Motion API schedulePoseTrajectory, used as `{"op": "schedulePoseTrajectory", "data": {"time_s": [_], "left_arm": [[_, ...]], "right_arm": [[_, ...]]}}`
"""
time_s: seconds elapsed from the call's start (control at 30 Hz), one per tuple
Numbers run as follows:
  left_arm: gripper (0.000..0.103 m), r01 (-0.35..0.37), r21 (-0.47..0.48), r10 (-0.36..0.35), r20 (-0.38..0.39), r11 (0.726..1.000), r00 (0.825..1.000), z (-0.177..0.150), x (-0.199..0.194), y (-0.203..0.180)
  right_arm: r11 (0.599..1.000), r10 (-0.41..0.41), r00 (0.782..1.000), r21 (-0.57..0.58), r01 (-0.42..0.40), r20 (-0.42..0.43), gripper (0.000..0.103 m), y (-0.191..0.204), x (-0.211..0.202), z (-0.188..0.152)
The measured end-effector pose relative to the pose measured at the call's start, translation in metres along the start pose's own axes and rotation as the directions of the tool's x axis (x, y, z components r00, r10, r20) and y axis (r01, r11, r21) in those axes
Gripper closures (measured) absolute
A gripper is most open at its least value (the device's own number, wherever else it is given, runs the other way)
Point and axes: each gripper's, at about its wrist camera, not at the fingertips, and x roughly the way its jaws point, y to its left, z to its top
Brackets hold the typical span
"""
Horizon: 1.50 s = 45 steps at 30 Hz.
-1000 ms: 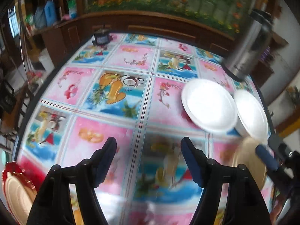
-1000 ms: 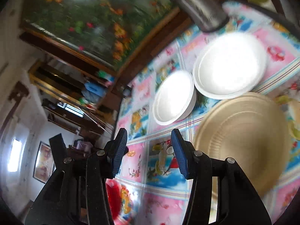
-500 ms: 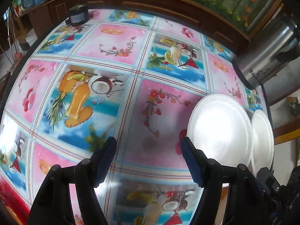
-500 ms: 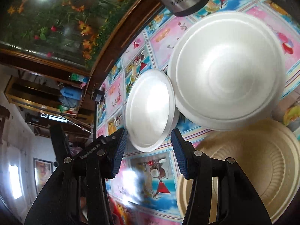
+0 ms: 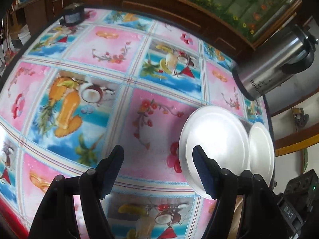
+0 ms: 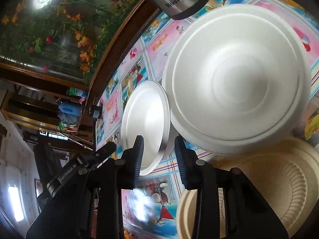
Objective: Organize plates and bowls
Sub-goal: 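Grasp the rim of a white plate with the right tool, then carry the white plate with the right tool over the red stack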
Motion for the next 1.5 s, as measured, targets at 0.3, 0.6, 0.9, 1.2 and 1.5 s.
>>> {"op": "schedulePoseTrajectory", "data": {"time_s": [0.3,0.6,0.9,1.2,1.5], "left_arm": [[0.034,0.02,0.009,-0.02,-0.031,1.0,0.999,-0.001,0.022,-0.012],[0.077,0.0,0.051,0.0,0.001,0.999,1.0,-0.004,0.019,-0.017],[0.093,-0.038,0.088,0.035,0.036,0.995,0.999,-0.009,0.011,-0.019],[0.093,-0.077,0.052,0.073,0.074,0.996,0.995,-0.035,-0.027,0.005],[0.092,-0.126,0.002,0.124,0.143,0.992,0.982,-0.114,-0.093,0.05]], "right_arm": [[0.999,-0.023,0.999,-0.029,0.024,0.034,0.07,0.005,0.001,0.0],[0.994,-0.079,0.997,-0.079,0.08,0.021,0.087,0.015,0.008,0.001],[0.99,-0.086,0.995,-0.108,0.09,0.043,0.095,0.016,0.006,-0.002],[0.987,-0.045,0.999,-0.154,0.047,0.011,0.095,0.033,-0.001,-0.027],[0.968,0.018,0.998,-0.248,-0.03,-0.053,0.094,0.051,-0.032,-0.111]]}}
